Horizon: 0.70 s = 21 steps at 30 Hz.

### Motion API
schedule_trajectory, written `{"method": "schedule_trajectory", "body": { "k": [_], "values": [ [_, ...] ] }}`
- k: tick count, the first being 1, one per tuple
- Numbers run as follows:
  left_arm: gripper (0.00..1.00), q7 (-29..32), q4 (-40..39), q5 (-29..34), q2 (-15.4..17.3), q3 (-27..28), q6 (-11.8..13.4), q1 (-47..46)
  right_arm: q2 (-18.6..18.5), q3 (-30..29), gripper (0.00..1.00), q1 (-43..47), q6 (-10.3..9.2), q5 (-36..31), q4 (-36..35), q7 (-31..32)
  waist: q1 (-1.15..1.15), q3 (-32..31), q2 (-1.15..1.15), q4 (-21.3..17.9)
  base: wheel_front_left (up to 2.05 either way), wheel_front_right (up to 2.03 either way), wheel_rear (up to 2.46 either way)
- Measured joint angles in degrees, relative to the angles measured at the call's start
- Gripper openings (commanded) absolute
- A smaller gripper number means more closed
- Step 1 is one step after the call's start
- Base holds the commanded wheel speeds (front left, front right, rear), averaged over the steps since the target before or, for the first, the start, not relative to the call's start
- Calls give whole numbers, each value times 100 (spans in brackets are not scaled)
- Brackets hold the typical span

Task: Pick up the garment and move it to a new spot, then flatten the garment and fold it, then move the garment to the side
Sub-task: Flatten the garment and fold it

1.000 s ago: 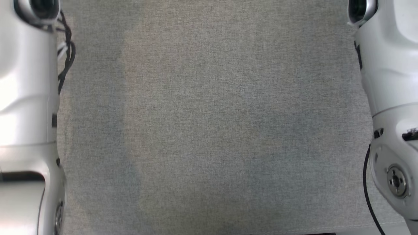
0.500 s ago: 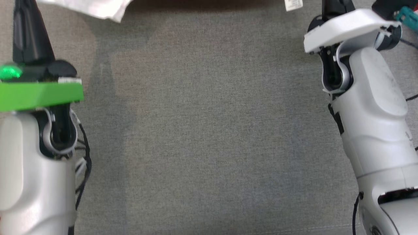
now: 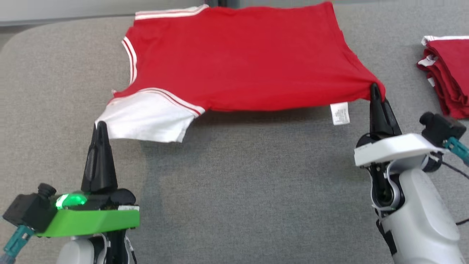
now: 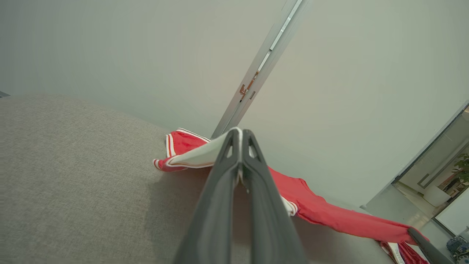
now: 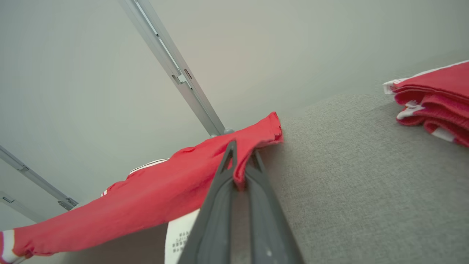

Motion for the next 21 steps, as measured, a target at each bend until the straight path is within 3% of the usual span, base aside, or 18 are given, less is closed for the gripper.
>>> {"method": "schedule_trajectory", "body": {
  "k": [7,8,10,21],
  "values": [
    [0,0,-512,60,-162,76,-1,883,38,-135,0,1141,0,2,-744,-1,0,-583,0,69,0,0,0],
    [0,-1,-870,183,-178,33,-1,1396,63,-149,0,1712,0,-35,-1117,4,0,-823,0,92,0,0,0],
    [0,0,-1076,260,-160,18,-1,1710,69,-160,0,2001,0,-82,-1354,60,0,-926,0,97,0,0,0],
    [0,0,-1694,291,-64,-64,-1,2528,129,-379,0,3231,-1,-336,-2647,682,0,-975,0,197,0,0,0]
  ]
}}
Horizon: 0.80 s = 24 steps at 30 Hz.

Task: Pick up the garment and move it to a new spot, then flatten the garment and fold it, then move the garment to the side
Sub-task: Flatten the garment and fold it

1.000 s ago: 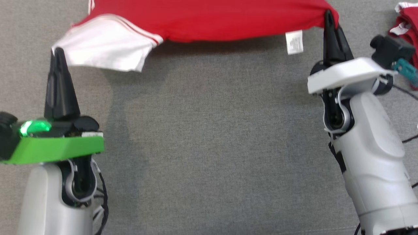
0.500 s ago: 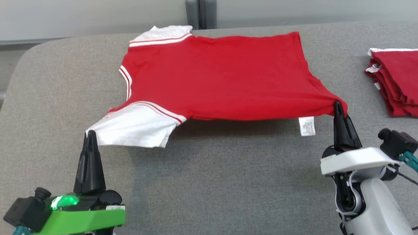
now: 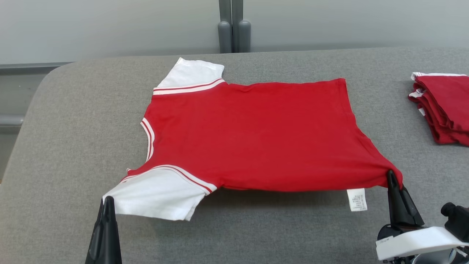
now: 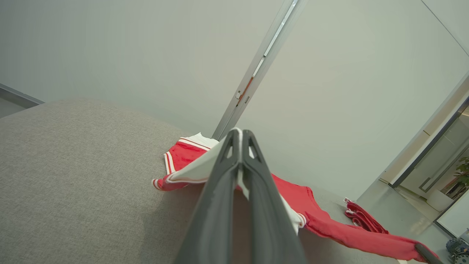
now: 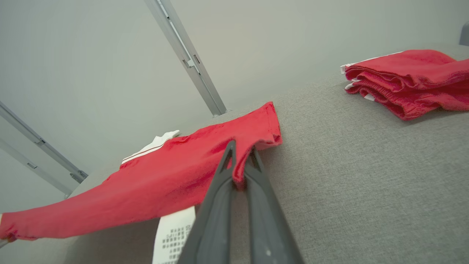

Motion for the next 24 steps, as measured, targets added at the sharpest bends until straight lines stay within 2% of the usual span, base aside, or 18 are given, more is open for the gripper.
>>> {"method": "schedule_trajectory", "body": {
  "k": [5,17,24],
  "values": [
    [0,0,321,-123,0,-8,0,10,26,-47,0,154,1,53,134,156,0,5,0,-20,0,0,0],
    [0,0,1606,-598,20,-114,0,-343,42,255,0,-237,0,463,1802,-103,0,-16,0,-165,0,0,0],
    [0,-1,2017,-738,15,-231,0,-793,41,398,0,-552,0,623,2263,-232,0,46,0,-197,0,0,0]
  ]
}}
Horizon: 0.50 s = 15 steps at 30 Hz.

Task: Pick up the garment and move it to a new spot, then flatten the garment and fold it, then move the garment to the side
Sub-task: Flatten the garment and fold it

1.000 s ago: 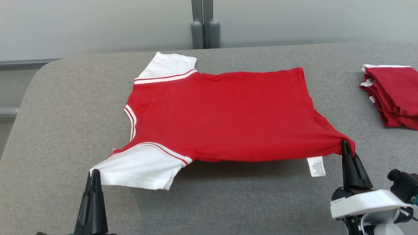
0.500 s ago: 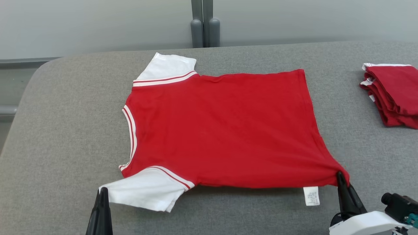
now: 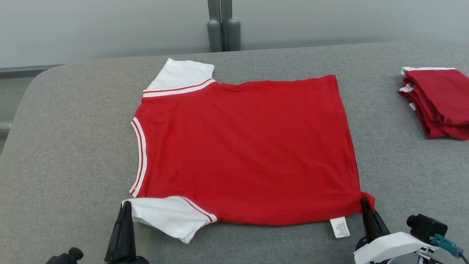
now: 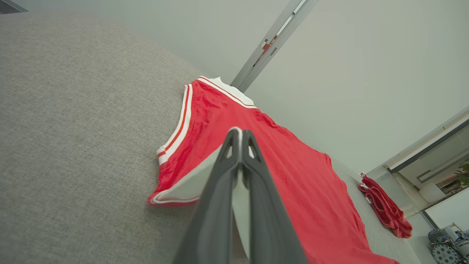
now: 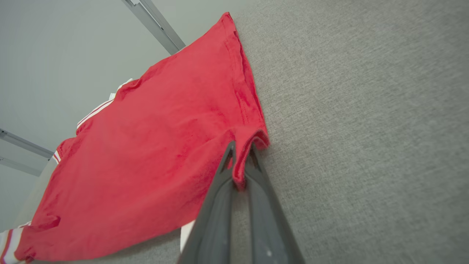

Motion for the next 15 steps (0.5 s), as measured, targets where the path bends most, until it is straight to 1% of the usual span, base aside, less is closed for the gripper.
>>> {"method": "schedule_trajectory", "body": {
  "k": [4,9,15],
  "values": [
    [0,1,339,-74,-24,80,0,-429,0,74,0,-208,0,132,148,-49,0,82,0,-16,0,0,0],
    [0,1,703,-42,4,-25,0,-1116,1,164,0,-503,0,399,214,-99,0,228,0,-44,0,0,0],
    [0,0,1351,53,51,-69,0,-2041,1,224,0,-869,0,619,302,-177,0,437,0,-87,0,0,0]
  ]
}}
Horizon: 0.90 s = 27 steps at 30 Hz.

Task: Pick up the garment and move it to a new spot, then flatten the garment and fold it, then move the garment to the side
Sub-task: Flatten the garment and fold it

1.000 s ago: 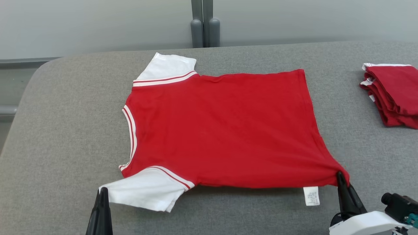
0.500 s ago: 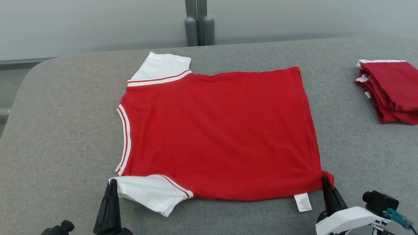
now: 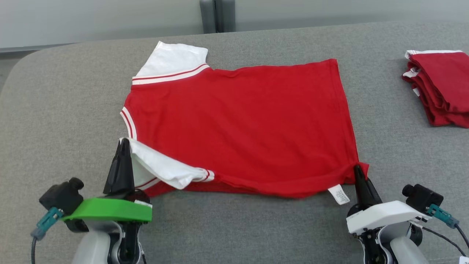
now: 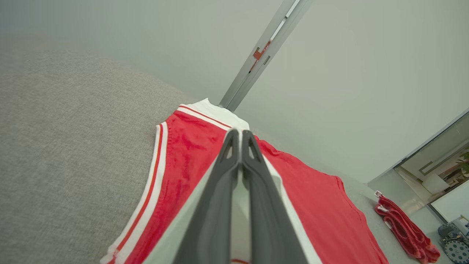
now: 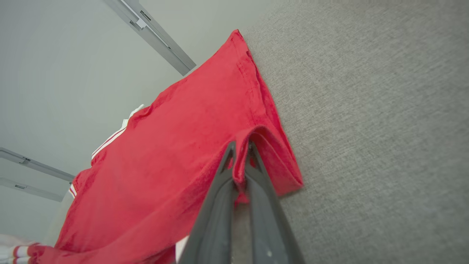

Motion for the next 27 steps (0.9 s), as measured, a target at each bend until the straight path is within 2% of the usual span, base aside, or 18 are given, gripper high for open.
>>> {"method": "schedule_trajectory", "body": {
  "k": [10,20,21,22,23,24,25,26,27],
  "values": [
    [0,1,922,319,-44,205,0,-1068,1,179,0,-899,0,94,378,-167,0,495,0,-144,0,0,0],
    [0,0,1225,438,-104,359,0,-1382,1,339,0,-1657,0,-11,1165,-191,0,782,0,-259,0,0,0],
    [0,0,1251,442,-109,346,0,-1404,0,350,3,-1699,0,-7,1207,-192,0,782,0,-252,0,0,0],
    [0,0,1298,457,-109,320,0,-1434,1,365,40,-1752,0,20,1258,-199,0,783,0,-241,0,0,0],
    [0,0,1348,478,-112,307,0,-1467,2,379,60,-1800,0,58,1301,-209,0,784,0,-232,0,0,0],
    [3,0,1381,528,-115,323,0,-1499,1,391,100,-1835,0,79,1330,-218,0,786,0,-225,0,0,0],
    [24,0,1418,595,-116,355,0,-1550,0,409,100,-1878,0,110,1367,-219,0,790,0,-219,0,0,0],
    [83,0,1468,613,-116,385,0,-1600,1,431,100,-1919,0,134,1399,-225,0,794,0,-216,0,0,0],
    [100,0,1527,616,-121,394,0,-1638,2,454,100,-1959,0,158,1435,-234,0,799,0,-215,0,0,0]
  ]
}}
